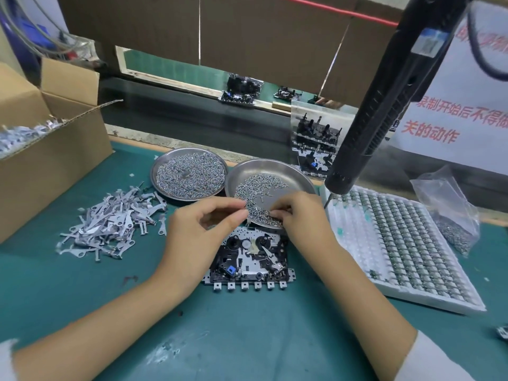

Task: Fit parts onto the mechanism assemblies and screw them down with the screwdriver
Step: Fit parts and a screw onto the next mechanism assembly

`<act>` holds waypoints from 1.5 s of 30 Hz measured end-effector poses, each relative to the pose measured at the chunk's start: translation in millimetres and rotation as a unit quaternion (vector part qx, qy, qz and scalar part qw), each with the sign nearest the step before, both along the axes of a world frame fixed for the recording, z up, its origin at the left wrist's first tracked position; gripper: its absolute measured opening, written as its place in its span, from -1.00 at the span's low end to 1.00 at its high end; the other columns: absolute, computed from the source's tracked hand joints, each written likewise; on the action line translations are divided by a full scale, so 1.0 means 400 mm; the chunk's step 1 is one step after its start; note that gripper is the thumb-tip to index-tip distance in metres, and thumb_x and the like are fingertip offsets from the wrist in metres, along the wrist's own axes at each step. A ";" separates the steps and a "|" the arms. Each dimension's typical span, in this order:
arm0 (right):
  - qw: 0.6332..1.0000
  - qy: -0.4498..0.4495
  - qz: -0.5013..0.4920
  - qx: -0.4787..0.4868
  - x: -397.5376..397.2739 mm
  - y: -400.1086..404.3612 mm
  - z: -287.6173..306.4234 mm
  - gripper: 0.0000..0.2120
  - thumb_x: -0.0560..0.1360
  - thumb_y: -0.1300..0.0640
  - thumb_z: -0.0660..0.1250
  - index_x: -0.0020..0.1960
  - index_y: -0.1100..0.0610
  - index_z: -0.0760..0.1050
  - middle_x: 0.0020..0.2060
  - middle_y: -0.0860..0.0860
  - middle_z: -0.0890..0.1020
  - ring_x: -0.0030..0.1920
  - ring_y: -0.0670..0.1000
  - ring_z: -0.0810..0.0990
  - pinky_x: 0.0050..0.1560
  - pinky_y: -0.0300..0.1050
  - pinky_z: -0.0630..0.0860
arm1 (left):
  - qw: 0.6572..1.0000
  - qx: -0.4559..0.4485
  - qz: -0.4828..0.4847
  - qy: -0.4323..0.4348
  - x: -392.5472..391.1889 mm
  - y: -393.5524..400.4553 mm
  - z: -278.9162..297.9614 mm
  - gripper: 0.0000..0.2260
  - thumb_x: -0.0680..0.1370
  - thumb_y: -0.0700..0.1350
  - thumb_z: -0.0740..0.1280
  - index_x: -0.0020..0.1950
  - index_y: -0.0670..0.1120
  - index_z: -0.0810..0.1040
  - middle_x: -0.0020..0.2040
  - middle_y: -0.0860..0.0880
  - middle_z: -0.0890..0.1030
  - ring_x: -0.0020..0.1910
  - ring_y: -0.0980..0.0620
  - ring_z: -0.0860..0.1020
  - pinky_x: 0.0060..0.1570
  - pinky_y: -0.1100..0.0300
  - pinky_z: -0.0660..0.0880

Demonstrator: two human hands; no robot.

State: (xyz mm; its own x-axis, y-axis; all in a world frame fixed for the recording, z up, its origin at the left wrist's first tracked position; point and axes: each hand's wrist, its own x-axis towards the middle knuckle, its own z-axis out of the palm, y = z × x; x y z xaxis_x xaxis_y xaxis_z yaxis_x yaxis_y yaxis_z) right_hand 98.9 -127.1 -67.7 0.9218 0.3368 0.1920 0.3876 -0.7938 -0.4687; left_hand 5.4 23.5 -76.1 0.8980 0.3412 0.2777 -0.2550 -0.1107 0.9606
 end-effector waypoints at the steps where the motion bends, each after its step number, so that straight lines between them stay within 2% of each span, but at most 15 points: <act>1: 0.999 -0.017 -0.002 0.032 -0.004 -0.002 0.000 -0.89 0.48 0.31 0.38 -0.04 0.23 0.67 -0.14 0.08 0.70 -0.20 -0.08 0.52 -0.17 -0.36 0.33 | 1.000 0.001 -0.003 0.000 0.000 -0.001 -0.001 -0.86 0.40 -0.25 0.48 -0.12 -0.03 0.68 -0.20 0.09 0.70 -0.21 0.17 0.63 -0.14 0.42 0.49; 4: 0.991 -0.050 -0.015 0.124 -0.011 -0.009 0.001 -0.81 0.44 0.40 0.37 0.00 0.23 0.66 -0.12 0.05 0.70 -0.18 -0.12 0.55 -0.15 -0.51 0.38 | 1.000 -0.008 -0.010 0.002 -0.003 -0.005 -0.002 -0.86 0.40 -0.26 0.48 -0.12 -0.04 0.68 -0.20 0.07 0.70 -0.20 0.15 0.64 -0.12 0.39 0.51; 6: 0.984 -0.036 -0.019 0.175 -0.013 -0.015 0.001 -0.78 0.44 0.41 0.38 0.03 0.21 0.65 -0.16 0.00 0.67 -0.23 -0.16 0.57 -0.14 -0.57 0.40 | 1.000 -0.010 -0.011 0.003 -0.004 -0.006 -0.002 -0.86 0.39 -0.26 0.49 -0.13 -0.04 0.68 -0.20 0.06 0.70 -0.21 0.14 0.64 -0.12 0.39 0.51; 8: 0.972 -0.003 -0.018 0.233 -0.015 -0.020 0.003 -0.76 0.44 0.41 0.38 0.03 0.18 0.64 -0.22 -0.04 0.65 -0.26 -0.17 0.60 -0.17 -0.48 0.48 | 1.000 -0.010 -0.011 0.001 -0.005 -0.008 -0.001 -0.85 0.39 -0.27 0.49 -0.14 -0.03 0.68 -0.21 0.07 0.70 -0.22 0.15 0.63 -0.13 0.40 0.51; 11: 0.937 0.064 0.004 0.343 -0.031 -0.028 0.011 -0.70 0.42 0.46 0.39 -0.03 0.09 0.61 -0.25 0.03 0.64 -0.23 -0.02 0.66 -0.19 -0.24 0.59 | 1.000 -0.010 -0.016 0.000 -0.007 -0.009 0.001 -0.84 0.40 -0.27 0.48 -0.14 0.00 0.68 -0.21 0.08 0.70 -0.22 0.17 0.63 -0.13 0.40 0.51; 14: 0.891 0.121 0.032 0.436 -0.056 -0.032 0.019 -0.67 0.37 0.47 0.43 -0.06 0.08 0.60 -0.30 0.02 0.66 -0.28 -0.07 0.65 -0.25 -0.27 0.56 | 1.000 -0.010 -0.021 -0.004 -0.009 -0.010 0.004 -0.83 0.39 -0.26 0.48 -0.13 0.00 0.68 -0.20 0.07 0.70 -0.20 0.15 0.64 -0.12 0.39 0.51; 17: 0.858 0.164 0.033 0.486 -0.085 -0.032 0.017 -0.73 0.29 0.44 0.49 -0.11 0.17 0.56 -0.34 0.04 0.68 -0.31 -0.06 0.66 -0.30 -0.29 0.55 | 1.000 -0.007 -0.027 -0.009 -0.009 -0.012 0.004 -0.85 0.38 -0.26 0.49 -0.13 -0.03 0.68 -0.20 0.05 0.70 -0.18 0.11 0.65 -0.09 0.36 0.53; 21: 0.829 0.216 0.049 0.514 -0.113 -0.018 0.010 -0.82 0.23 0.35 0.52 -0.24 0.16 0.60 -0.30 0.14 0.69 -0.27 0.04 0.69 -0.25 -0.26 0.56 | 0.999 -0.017 -0.040 -0.011 -0.012 -0.016 0.005 -0.91 0.36 -0.17 0.49 -0.16 -0.04 0.69 -0.22 0.04 0.70 -0.19 0.08 0.66 -0.09 0.32 0.55; 24: 0.801 0.249 0.080 0.538 -0.120 -0.008 0.008 -0.86 0.19 0.24 0.50 -0.25 0.12 0.66 -0.26 0.11 0.70 -0.21 0.01 0.69 -0.16 -0.24 0.57 | 0.998 -0.019 -0.053 -0.023 -0.017 -0.016 0.006 -0.90 0.34 -0.13 0.48 -0.15 -0.03 0.69 -0.20 0.04 0.71 -0.17 0.06 0.67 -0.07 0.28 0.56; 27: 0.771 0.282 0.089 0.564 -0.125 -0.004 0.009 -0.84 0.20 0.27 0.47 -0.24 0.10 0.68 -0.26 0.09 0.70 -0.21 -0.02 0.68 -0.15 -0.26 0.57 | 0.997 -0.024 -0.056 -0.039 -0.017 -0.017 0.008 -0.88 0.33 -0.13 0.49 -0.15 -0.01 0.68 -0.21 0.04 0.70 -0.18 0.08 0.67 -0.10 0.30 0.55; 31: 0.758 0.306 0.080 0.570 -0.126 -0.009 0.015 -0.83 0.23 0.30 0.46 -0.20 0.16 0.64 -0.28 0.13 0.69 -0.30 -0.01 0.67 -0.24 -0.26 0.58 | 0.997 -0.025 -0.043 -0.052 -0.015 -0.018 0.005 -0.85 0.30 -0.14 0.50 -0.16 0.00 0.66 -0.22 0.05 0.70 -0.22 0.14 0.65 -0.14 0.38 0.52; 36: 0.762 0.332 0.084 0.550 -0.126 -0.011 0.021 -0.74 0.25 0.28 0.44 -0.08 0.25 0.52 -0.29 0.15 0.69 -0.32 0.03 0.68 -0.29 -0.23 0.59 | 0.997 -0.025 -0.045 -0.051 -0.012 -0.014 0.000 -0.84 0.29 -0.12 0.49 -0.16 0.00 0.66 -0.22 0.04 0.70 -0.20 0.09 0.66 -0.12 0.34 0.54; 45: 0.789 0.318 0.093 0.517 -0.123 -0.020 0.027 -0.73 0.24 0.24 0.45 -0.07 0.22 0.54 -0.32 0.13 0.69 -0.31 0.02 0.67 -0.26 -0.20 0.60 | 0.997 0.010 -0.052 -0.061 -0.009 -0.010 -0.006 -0.84 0.27 -0.08 0.50 -0.17 0.05 0.67 -0.22 0.07 0.70 -0.18 0.10 0.66 -0.09 0.33 0.54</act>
State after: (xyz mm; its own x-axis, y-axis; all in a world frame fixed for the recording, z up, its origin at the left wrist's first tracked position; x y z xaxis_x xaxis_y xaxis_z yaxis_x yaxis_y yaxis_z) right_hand 49.8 -135.2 -56.9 0.8954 0.4444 -0.0290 -0.1222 0.1826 -0.9756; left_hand 1.9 19.5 -78.4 0.8873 0.2416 0.3928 -0.3807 -0.0969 0.9196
